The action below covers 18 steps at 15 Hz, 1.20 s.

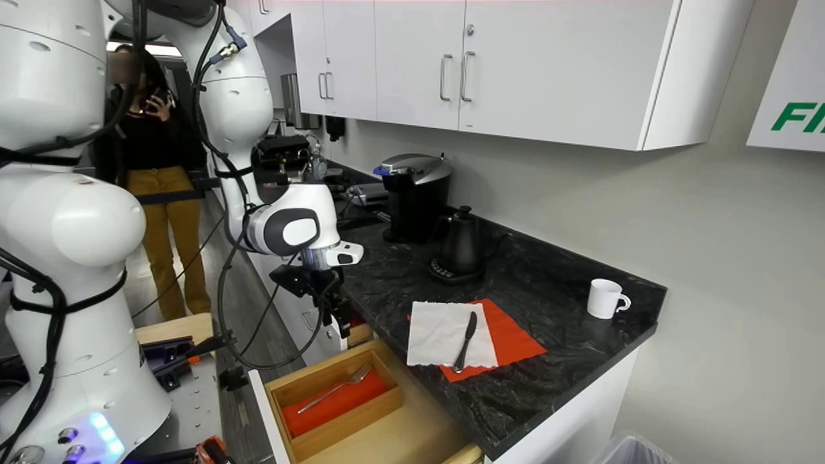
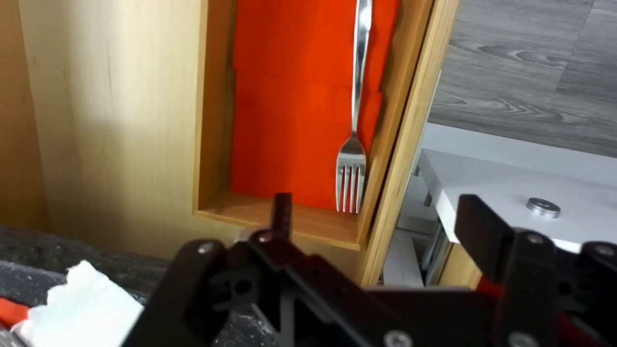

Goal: Put the fork and knife in the left segment of the open drawer

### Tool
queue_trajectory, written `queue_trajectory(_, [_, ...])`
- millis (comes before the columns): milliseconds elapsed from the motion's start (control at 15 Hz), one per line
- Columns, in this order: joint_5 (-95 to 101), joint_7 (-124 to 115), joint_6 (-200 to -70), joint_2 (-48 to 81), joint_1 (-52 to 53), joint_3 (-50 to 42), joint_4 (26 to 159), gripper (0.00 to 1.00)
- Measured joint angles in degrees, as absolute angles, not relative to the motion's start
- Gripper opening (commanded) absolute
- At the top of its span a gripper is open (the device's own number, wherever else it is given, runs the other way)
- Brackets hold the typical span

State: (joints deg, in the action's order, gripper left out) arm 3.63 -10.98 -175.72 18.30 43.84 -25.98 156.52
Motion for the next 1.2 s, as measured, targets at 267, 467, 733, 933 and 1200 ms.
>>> queue_trajectory(267, [8.8,-3.3,-169.4,18.4,40.8,-28.0,151.4,1.00])
queue_trajectory(467, [15.7,2.3,-164.1,18.5,30.9,-24.9,145.5,1.00])
queue_trajectory(733, [17.1,13.9,-159.2,20.5,14.6,-13.0,136.5,1.00])
queue_trajectory(933, [16.8,21.3,-155.2,25.8,7.0,-5.2,127.5,1.00])
queue_trajectory(1200, [16.5,27.9,-150.3,35.9,2.3,1.1,114.1,1.00])
